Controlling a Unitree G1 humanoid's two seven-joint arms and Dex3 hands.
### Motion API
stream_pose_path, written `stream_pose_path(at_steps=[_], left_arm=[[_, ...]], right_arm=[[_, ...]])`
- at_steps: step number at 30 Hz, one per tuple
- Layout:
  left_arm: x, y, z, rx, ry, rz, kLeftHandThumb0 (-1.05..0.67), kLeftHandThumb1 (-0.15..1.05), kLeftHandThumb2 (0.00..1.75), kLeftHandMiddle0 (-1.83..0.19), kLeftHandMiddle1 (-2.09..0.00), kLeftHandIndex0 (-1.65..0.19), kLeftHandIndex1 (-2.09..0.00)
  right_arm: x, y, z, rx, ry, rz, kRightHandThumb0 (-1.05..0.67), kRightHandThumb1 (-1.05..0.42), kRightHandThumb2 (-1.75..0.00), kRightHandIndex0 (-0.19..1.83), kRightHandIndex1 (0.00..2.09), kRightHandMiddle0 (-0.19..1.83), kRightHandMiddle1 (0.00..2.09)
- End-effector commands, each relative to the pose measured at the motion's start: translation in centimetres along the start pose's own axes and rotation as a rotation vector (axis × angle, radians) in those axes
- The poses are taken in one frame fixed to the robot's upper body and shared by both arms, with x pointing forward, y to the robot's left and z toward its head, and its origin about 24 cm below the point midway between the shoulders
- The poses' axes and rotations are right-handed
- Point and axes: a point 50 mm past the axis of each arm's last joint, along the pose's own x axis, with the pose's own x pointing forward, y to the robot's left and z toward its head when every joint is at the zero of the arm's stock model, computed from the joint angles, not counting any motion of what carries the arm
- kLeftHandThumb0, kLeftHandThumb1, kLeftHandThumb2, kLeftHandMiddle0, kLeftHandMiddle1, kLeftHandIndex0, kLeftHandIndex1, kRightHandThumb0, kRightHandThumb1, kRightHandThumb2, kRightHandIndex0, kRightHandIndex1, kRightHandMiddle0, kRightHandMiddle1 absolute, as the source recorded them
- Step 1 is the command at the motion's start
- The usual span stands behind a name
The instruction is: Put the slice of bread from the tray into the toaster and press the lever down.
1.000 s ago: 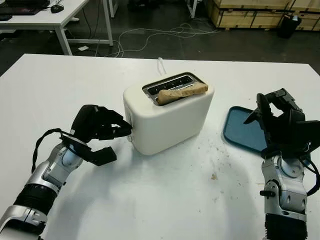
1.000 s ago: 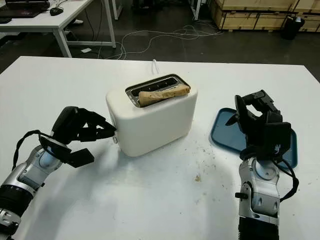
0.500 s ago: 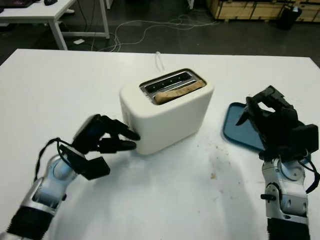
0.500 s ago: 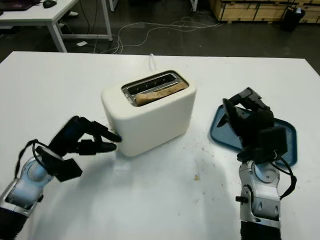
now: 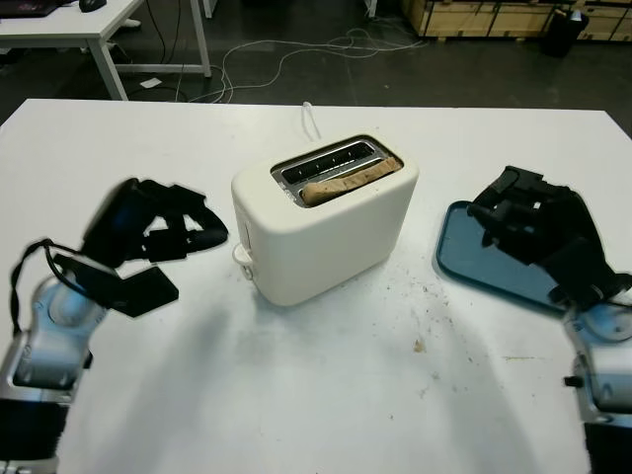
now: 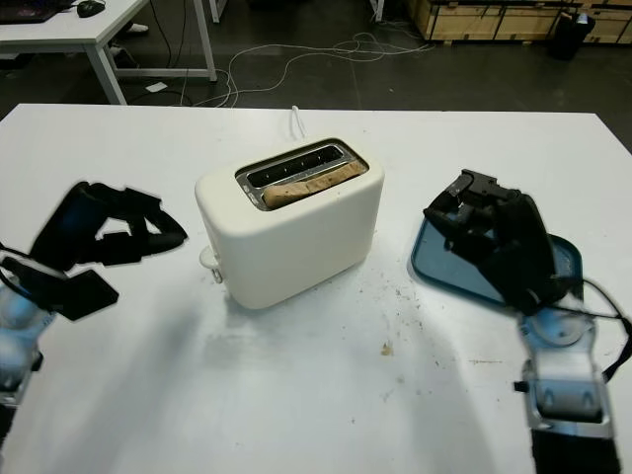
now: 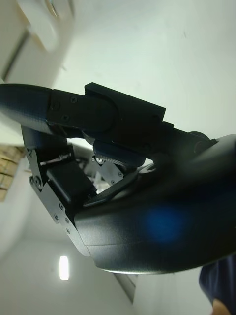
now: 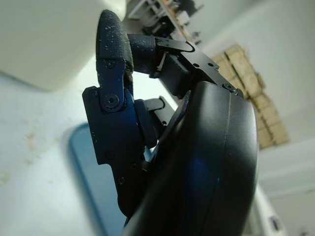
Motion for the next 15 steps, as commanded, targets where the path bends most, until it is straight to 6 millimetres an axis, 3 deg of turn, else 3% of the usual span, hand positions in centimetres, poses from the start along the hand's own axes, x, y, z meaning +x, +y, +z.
stream_pose_path(at_steps=[1,6,15], left_arm=[[0.3,1.1,-0.4,0.051,0.033,-0.009,-0.86,0.92,0.33,-1.11,-1.73,-0.96,-1.67],[0.7,1.9,-0.8,0.121,0.069,-0.056,-0.86,0.92,0.30,-1.15,-1.75,-0.99,-1.70],[1.5,2.0,-0.7,0.177,0.060,-0.102,-0.87,0.92,0.28,-1.18,-1.75,-1.03,-1.73]], right_arm=[[0.7,-0.8,0.3,-0.084,0.019,0.040,-0.60,-0.92,-0.42,0.64,1.75,0.46,1.71],[2.1,-2.1,1.1,-0.234,0.031,0.098,-0.63,-0.92,-0.46,0.64,1.75,0.47,1.74],[3.6,-2.6,2.1,-0.326,0.018,0.100,-0.61,-0.92,-0.44,0.75,1.75,0.54,1.75]])
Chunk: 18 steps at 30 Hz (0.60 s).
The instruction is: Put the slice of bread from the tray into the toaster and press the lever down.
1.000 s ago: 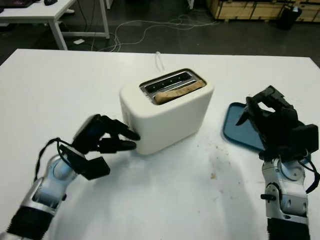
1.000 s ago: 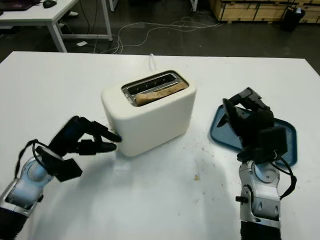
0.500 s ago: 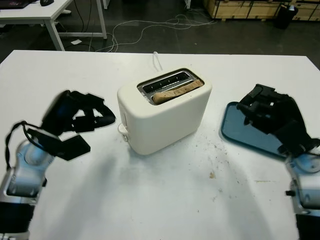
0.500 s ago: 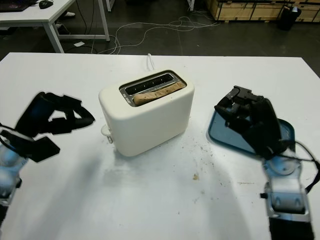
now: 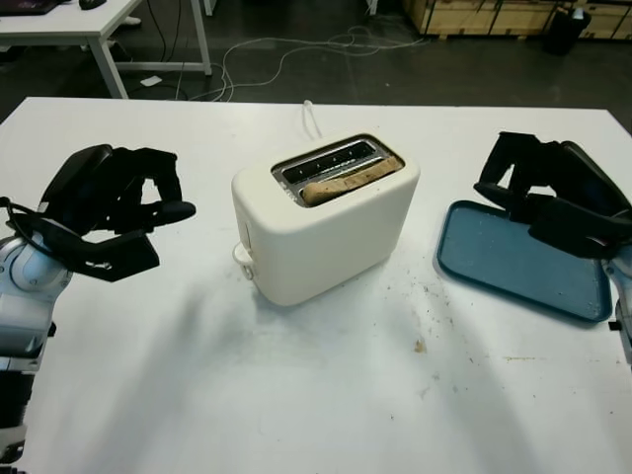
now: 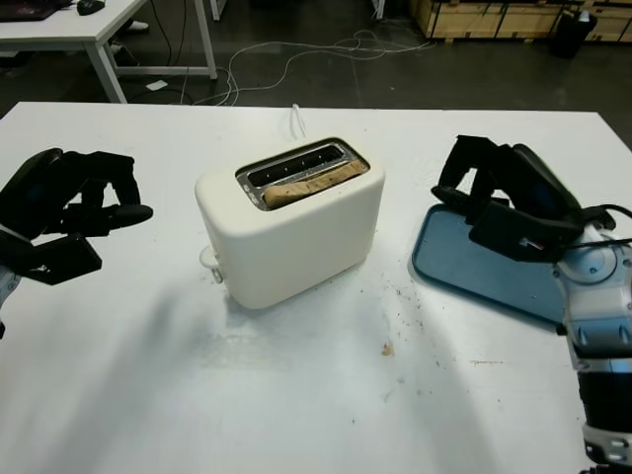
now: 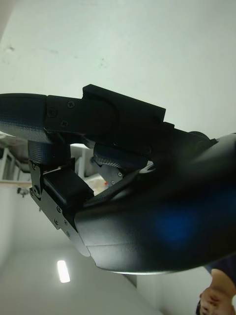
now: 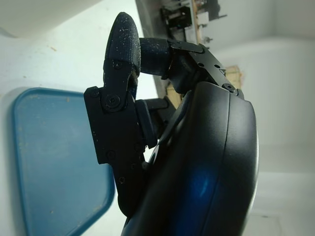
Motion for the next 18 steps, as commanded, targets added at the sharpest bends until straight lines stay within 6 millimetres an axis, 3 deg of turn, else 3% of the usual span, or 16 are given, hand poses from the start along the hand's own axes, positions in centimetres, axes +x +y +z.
stream_pose_path(at_steps=[1,18], left_arm=[[0.35,0.44,0.20,0.033,-0.016,-0.015,-0.87,0.92,0.27,-1.18,-1.75,-1.03,-1.73],[0.94,0.20,0.78,0.017,-0.069,-0.022,-0.88,0.92,0.25,-1.20,-1.75,-1.03,-1.72]], right_arm=[[0.39,-0.56,0.50,-0.033,-0.012,-0.001,-0.61,-0.92,-0.45,0.77,1.75,0.56,1.75],[0.72,-0.85,0.64,-0.060,0.005,0.011,-0.67,-0.92,-0.48,0.90,1.75,0.66,1.75]])
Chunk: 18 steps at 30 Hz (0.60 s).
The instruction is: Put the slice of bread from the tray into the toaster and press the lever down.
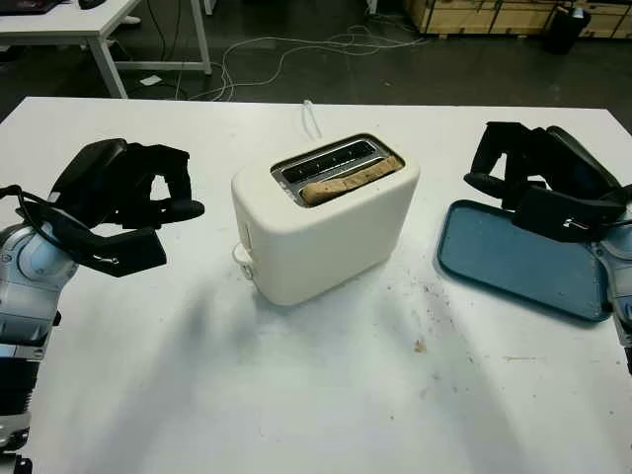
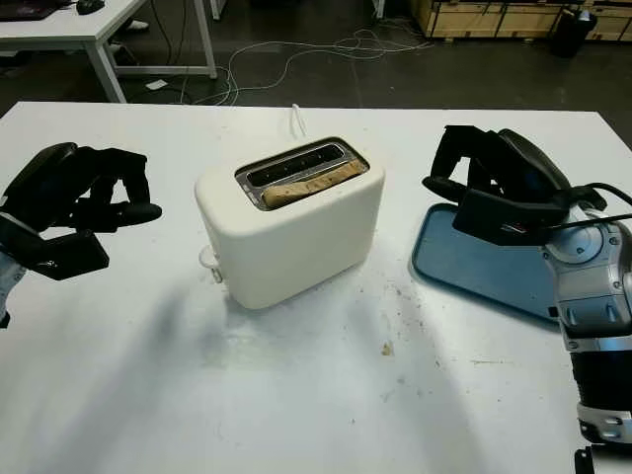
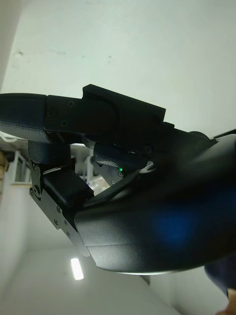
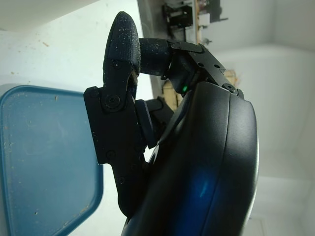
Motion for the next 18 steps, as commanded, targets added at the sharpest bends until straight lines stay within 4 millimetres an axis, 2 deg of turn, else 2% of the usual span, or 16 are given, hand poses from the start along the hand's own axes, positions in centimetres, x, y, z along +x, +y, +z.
stream_pose_path(at_steps=[1,18], left_arm=[[0.31,0.09,0.15,0.004,-0.014,0.000,-0.88,0.92,0.25,-1.20,-1.75,-1.03,-1.72],[0.06,0.08,-0.10,0.004,-0.006,-0.002,-0.87,0.92,0.26,-1.19,-1.75,-1.02,-1.74]], right_arm=[[-0.09,-0.54,0.05,-0.012,0.005,-0.002,-0.67,-0.92,-0.48,0.90,1.75,0.66,1.75],[-0.27,-0.43,-0.03,-0.004,-0.007,0.002,-0.64,-0.92,-0.46,0.91,1.75,0.64,1.75]])
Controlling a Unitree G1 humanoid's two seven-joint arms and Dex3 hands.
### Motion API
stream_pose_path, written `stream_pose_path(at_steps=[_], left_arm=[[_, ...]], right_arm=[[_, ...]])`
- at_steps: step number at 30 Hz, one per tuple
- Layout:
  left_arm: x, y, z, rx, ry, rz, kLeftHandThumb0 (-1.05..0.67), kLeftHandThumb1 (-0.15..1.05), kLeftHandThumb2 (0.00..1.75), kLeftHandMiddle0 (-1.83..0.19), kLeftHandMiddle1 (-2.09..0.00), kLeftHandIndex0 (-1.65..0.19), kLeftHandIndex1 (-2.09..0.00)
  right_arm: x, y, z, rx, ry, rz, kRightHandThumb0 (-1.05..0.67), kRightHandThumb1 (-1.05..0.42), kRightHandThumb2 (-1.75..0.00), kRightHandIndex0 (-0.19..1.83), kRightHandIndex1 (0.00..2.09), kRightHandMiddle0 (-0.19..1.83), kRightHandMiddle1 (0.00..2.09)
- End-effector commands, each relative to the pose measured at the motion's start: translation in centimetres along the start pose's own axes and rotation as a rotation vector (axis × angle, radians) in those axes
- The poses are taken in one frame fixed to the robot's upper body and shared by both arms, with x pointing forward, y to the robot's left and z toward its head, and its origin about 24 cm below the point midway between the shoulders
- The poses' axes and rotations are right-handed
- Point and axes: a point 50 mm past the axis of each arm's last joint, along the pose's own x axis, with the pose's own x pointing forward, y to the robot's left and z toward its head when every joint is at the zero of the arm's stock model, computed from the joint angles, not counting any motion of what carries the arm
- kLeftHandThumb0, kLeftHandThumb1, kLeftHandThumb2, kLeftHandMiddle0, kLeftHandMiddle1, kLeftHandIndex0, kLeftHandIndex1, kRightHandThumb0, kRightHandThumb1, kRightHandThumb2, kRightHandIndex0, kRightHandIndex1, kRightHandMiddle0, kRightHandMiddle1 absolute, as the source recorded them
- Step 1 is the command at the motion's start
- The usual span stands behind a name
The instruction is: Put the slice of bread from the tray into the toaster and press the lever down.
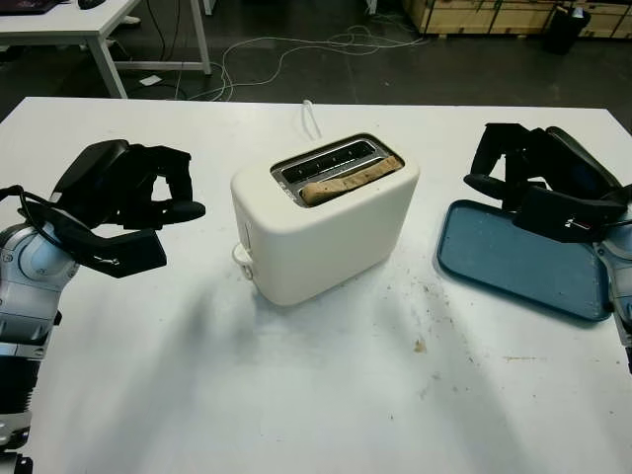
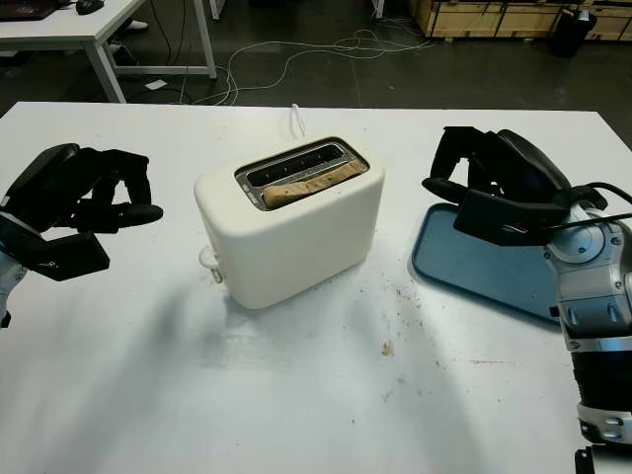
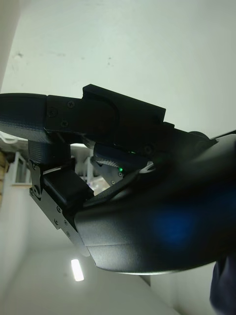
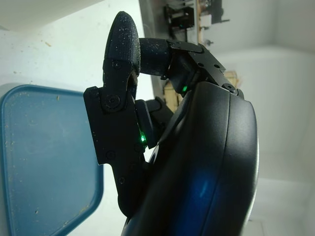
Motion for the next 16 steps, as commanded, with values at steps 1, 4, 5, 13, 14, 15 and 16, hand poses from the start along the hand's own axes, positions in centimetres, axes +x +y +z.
stream_pose_path(at_steps=[1,4,5,13,14,15,16], left_arm=[[0.09,0.22,0.14,0.005,-0.011,0.003,-0.87,0.92,0.26,-1.19,-1.75,-1.02,-1.74],[0.07,0.23,0.12,0.000,-0.007,0.002,-0.86,0.92,0.24,-1.20,-1.75,-1.02,-1.74],[0.06,0.22,0.10,0.000,-0.006,0.003,-0.86,0.92,0.24,-1.20,-1.75,-1.02,-1.74],[0.04,0.21,0.04,-0.009,-0.002,0.005,-0.87,0.92,0.26,-1.20,-1.75,-1.03,-1.74],[0.04,0.21,0.03,-0.008,-0.002,0.005,-0.87,0.92,0.25,-1.21,-1.75,-1.03,-1.74],[0.04,0.22,0.04,-0.007,-0.002,0.006,-0.87,0.92,0.25,-1.21,-1.75,-1.03,-1.74],[0.05,0.24,0.07,-0.006,-0.001,0.006,-0.87,0.92,0.25,-1.21,-1.75,-1.03,-1.75]], right_arm=[[-0.20,-0.34,-0.07,-0.004,-0.004,-0.005,-0.64,-0.92,-0.46,0.91,1.75,0.64,1.75],[-0.22,-0.31,-0.05,-0.005,-0.007,-0.003,-0.62,-0.92,-0.47,0.91,1.75,0.64,1.75],[-0.22,-0.30,-0.05,-0.004,-0.009,-0.003,-0.62,-0.92,-0.47,0.91,1.75,0.64,1.75],[-0.19,-0.23,-0.16,0.002,-0.016,-0.001,-0.60,-0.92,-0.47,0.92,1.75,0.66,1.75],[-0.18,-0.23,-0.15,0.002,-0.014,0.000,-0.60,-0.92,-0.47,0.92,1.75,0.65,1.75],[-0.18,-0.23,-0.14,0.001,-0.014,0.000,-0.59,-0.92,-0.47,0.92,1.75,0.65,1.75],[-0.18,-0.24,-0.11,-0.001,-0.015,0.001,-0.59,-0.92,-0.47,0.92,1.75,0.66,1.75]])
